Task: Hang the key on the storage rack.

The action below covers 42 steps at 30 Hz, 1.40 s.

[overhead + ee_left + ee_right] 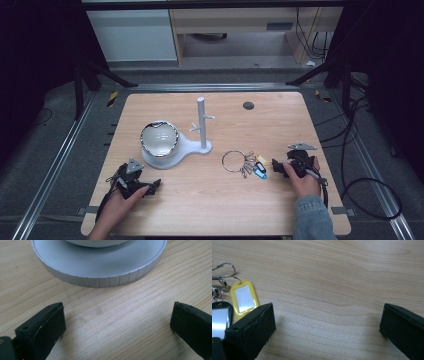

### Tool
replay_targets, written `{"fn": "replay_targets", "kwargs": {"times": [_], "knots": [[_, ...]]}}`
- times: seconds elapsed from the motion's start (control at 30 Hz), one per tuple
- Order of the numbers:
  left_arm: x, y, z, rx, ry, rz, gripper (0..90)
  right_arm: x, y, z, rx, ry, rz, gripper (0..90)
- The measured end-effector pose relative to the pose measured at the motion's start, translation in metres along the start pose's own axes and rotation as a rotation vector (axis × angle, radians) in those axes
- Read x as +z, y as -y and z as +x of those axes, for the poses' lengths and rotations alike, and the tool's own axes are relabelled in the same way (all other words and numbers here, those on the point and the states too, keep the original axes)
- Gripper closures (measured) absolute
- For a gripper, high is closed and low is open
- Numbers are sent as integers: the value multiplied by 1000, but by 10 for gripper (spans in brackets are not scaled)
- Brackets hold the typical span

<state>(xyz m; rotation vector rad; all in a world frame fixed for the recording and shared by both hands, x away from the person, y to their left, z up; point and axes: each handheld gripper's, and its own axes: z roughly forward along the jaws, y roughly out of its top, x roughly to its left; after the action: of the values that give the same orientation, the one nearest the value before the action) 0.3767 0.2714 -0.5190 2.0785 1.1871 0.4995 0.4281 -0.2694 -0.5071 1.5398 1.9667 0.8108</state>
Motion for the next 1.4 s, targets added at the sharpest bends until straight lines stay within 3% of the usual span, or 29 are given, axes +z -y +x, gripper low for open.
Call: {"fn": "replay_targets", "kwargs": {"times": [0.57, 0.9, 1.13, 1.3, 1.4], "knots": [[0, 0, 0, 1, 0, 0, 0, 0, 0, 0, 1, -3, 1, 3], [0, 0, 0, 0, -1, 0, 0, -3, 1, -2, -25, -22, 13, 13], [0, 0, 0, 0, -1, 0, 0, -9, -1, 2, -57, -60, 23, 129], [0, 0, 0, 0, -1, 0, 0, -12, -1, 7, -64, -64, 45, 126], [0, 0, 0, 0, -1, 0, 0, -18, -3, 10, -67, -99, 38, 135]]}}
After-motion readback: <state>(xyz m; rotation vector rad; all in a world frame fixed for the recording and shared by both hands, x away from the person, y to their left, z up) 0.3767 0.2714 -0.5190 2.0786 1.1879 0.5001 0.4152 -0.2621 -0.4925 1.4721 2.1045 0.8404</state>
